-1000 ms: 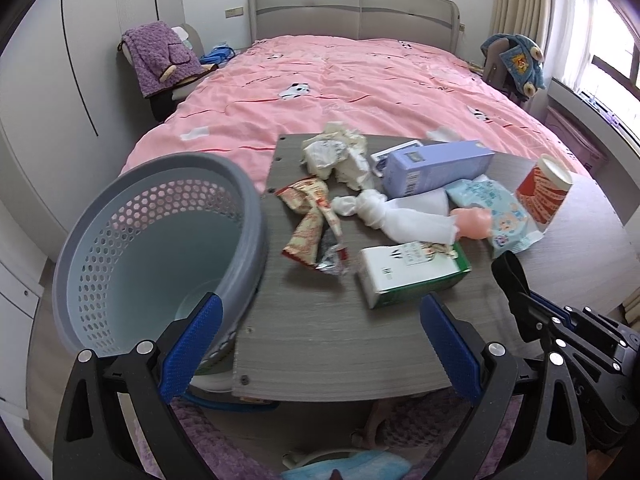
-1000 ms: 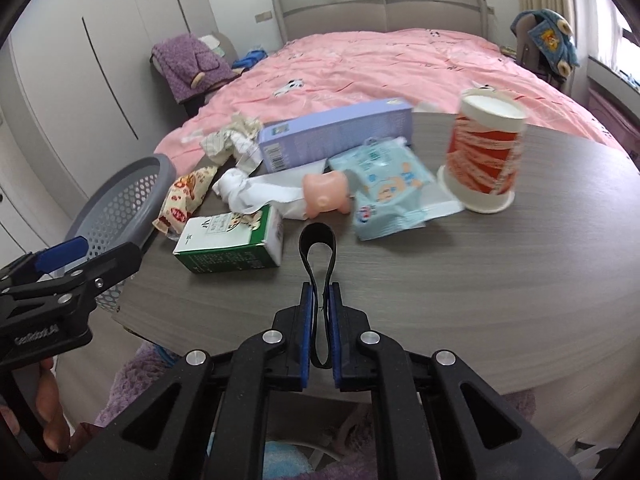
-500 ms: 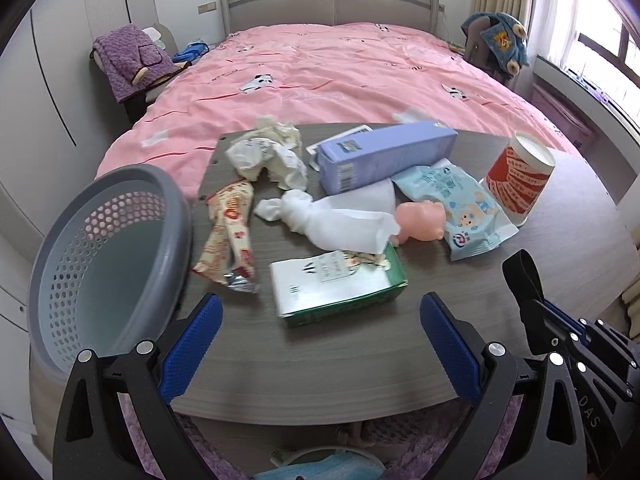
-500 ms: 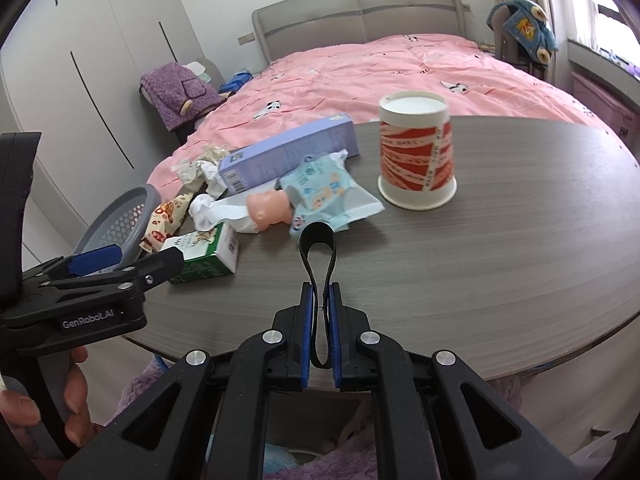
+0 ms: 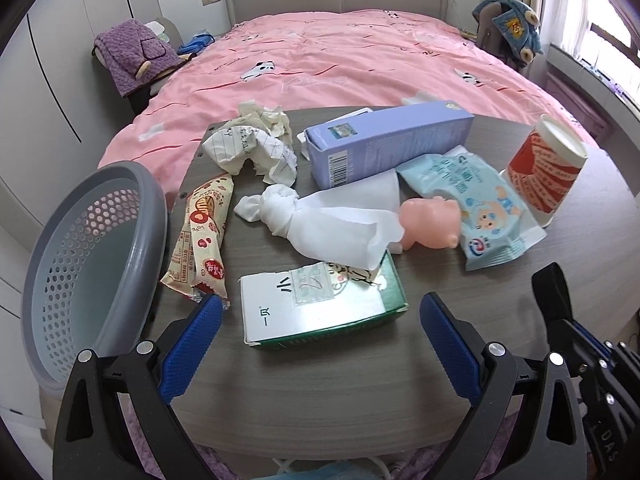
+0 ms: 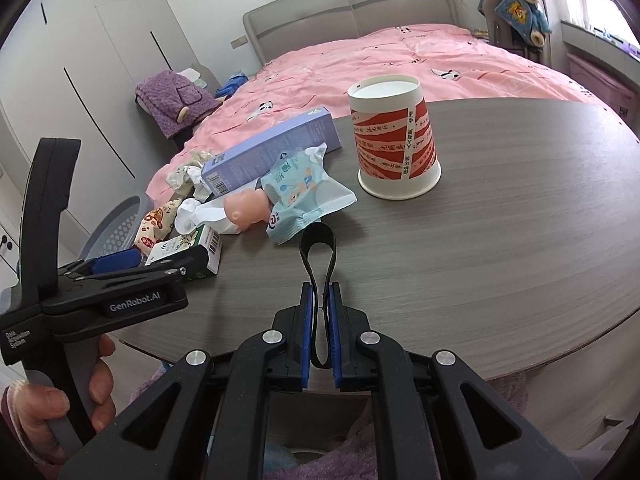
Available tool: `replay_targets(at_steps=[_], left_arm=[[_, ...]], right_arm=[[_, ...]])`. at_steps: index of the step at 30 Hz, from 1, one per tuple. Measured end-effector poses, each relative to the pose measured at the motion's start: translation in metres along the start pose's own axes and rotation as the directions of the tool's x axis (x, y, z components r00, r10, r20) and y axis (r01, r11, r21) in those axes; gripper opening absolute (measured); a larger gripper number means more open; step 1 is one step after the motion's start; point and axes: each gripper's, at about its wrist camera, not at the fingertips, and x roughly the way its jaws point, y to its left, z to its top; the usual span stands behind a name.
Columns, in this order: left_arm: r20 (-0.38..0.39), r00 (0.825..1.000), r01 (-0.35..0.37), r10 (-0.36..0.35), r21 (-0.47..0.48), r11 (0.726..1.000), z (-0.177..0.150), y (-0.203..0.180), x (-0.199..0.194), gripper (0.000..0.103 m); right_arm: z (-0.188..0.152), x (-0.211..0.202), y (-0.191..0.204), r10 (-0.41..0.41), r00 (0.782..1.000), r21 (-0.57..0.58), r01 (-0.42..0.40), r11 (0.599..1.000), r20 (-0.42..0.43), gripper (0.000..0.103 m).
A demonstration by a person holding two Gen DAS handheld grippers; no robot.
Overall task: Collect trash
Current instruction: 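Lift the band with the right tool while the left tool grasps the green milk carton, then carry the band and carton over the grey-blue basket with both tools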
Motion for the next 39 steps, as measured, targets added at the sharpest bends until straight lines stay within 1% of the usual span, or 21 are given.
replay_targets(at_steps=[4, 9, 14, 17, 18, 24, 31, 39], left_arm=[[-0.013, 1.0, -0.005, 0.005, -0.009, 1.0, 0.001, 0.002, 0.007, 0.095], [-0.018, 1.0, 0.021, -0.021, -0.029, 0.999, 0.003, 0.007, 0.011, 0.095], [-0.011, 0.999, 0.033, -0.033, -0.025, 0.999, 0.002, 0.006, 0.012, 0.094], [-0.005, 0.998, 0.056, -0.056, -0.034, 0.998, 0.002, 0.009, 0.011, 0.091], [-0.005, 0.998, 0.061, -0.061, -0.033, 0.998, 0.001, 0.009, 0.011, 0.084], [-0.003, 0.997, 0.075, -0.075, -0.015, 0.997, -0.002, 0.01, 0.009, 0.083], [0.007, 0.996, 0.085, -0.085, 0.003, 0.996, -0.009, 0.013, -0.005, 0.083], [0.059, 0.996, 0.068, -0.069, 0.011, 0.998, -0.017, 0.029, -0.031, 0.083]], right_arm=[[0.001, 0.003, 0.0, 0.002, 1.0, -0.002, -0.002, 1.0, -0.007, 0.009], [0.001, 0.004, 0.003, 0.0, 1.0, -0.011, -0.001, 1.0, -0.011, 0.009], [0.002, 0.005, 0.005, -0.002, 1.0, -0.015, 0.002, 1.0, -0.015, 0.009], [0.001, 0.006, 0.005, -0.004, 1.0, -0.016, 0.004, 1.0, -0.016, 0.009], [0.001, 0.005, 0.005, -0.005, 1.0, -0.016, 0.005, 1.0, -0.016, 0.009], [0.001, 0.005, 0.007, -0.007, 1.0, -0.018, 0.007, 1.0, -0.016, 0.009], [0.002, 0.003, 0.007, -0.009, 1.0, -0.021, 0.008, 1.0, -0.013, 0.009], [0.005, -0.004, 0.025, -0.002, 1.0, -0.052, 0.001, 0.999, -0.01, 0.009]])
